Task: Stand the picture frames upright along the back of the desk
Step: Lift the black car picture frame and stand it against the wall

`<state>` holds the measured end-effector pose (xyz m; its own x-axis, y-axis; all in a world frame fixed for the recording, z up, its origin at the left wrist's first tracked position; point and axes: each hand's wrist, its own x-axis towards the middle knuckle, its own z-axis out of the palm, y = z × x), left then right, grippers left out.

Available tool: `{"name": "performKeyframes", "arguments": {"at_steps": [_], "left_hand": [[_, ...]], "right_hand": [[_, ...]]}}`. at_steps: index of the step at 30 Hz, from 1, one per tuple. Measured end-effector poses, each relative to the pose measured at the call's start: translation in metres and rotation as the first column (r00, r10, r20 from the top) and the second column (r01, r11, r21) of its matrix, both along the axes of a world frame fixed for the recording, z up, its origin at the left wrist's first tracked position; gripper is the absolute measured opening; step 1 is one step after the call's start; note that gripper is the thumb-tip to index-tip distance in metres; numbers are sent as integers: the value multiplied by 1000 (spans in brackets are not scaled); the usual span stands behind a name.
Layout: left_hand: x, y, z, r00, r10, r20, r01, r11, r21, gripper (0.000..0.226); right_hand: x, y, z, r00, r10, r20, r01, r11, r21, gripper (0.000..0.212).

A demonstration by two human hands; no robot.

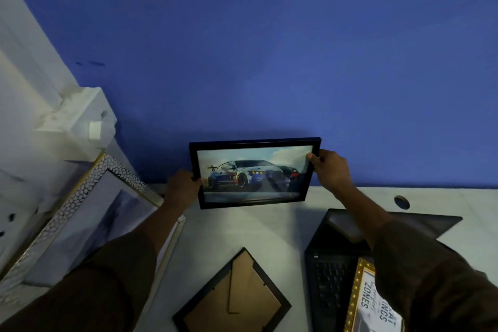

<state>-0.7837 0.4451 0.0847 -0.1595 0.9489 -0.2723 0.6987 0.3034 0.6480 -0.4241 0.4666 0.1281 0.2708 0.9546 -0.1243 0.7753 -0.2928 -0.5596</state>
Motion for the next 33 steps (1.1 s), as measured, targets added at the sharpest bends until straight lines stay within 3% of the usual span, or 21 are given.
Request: {"name": "performKeyframes", "arguments": {"at_steps": [10,15,20,28,33], "left_hand": [[-5,34,-29,997,-47,-55,43,997,-71,30],[-11,47,-43,998,-34,-45,28,991,-131,39],[-4,54,-48,999,-10,-41,3,987,-162,31],[2,50,-50,998,9,67,-2,993,-116,33],[8,27,-41,988,33,148,-24,998,-65,41]], "right_hand": [[-5,30,-40,1000,6,15,-4,991,-135,39],[-11,39,-52,997,47,65,-34,980,-194,35],[-17,42,-54,996,70,60,-56,977,-204,33],[-14,37,-47,999,28,-37,-36,974,-224,43],[-10,29,-41,1000,-26,-10,22,972,-234,66]]}}
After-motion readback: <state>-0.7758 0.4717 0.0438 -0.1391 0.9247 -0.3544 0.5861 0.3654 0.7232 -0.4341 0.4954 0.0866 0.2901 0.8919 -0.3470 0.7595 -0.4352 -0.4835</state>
